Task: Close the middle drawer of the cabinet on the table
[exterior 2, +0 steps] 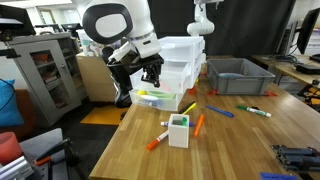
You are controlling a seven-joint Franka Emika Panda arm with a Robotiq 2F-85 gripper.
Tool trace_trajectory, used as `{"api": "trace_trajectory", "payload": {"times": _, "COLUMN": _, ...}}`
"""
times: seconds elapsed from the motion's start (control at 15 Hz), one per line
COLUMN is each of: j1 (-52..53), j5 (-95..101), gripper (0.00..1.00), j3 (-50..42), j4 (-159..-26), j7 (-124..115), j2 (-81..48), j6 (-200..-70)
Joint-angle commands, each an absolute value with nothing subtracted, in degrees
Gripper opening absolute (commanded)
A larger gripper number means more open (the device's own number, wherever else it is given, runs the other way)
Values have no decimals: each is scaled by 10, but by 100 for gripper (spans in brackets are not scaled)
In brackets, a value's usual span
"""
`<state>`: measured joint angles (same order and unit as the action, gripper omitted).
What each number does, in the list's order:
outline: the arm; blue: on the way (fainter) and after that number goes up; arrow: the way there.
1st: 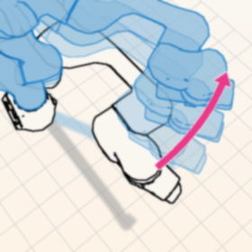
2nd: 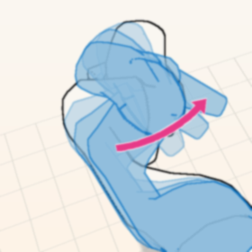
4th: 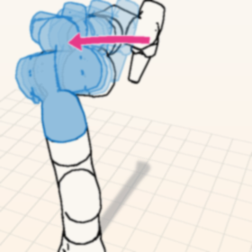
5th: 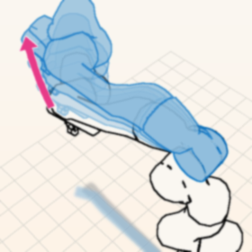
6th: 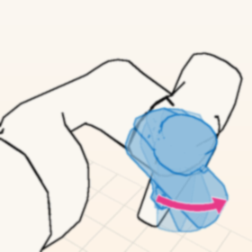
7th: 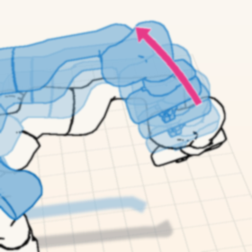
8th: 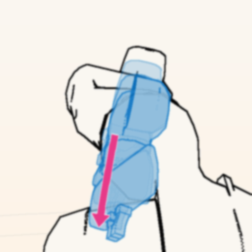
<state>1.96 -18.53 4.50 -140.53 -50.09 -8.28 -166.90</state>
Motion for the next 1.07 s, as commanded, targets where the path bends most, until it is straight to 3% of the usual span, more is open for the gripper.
{"api": "trace_trajectory", "payload": {"times": 0.0, "j1": 32, "j5": -191, "gripper": 0, "j3": 41, "j4": -1385, "j7": -478, "j2": -97, "j6": -1673}}
{"api": "trace_trajectory", "payload": {"times": 1.0, "j1": 54, "j5": -211, "gripper": 0, "j3": 64, "j4": -1290, "j7": -412, "j2": -167, "j6": -1662}}
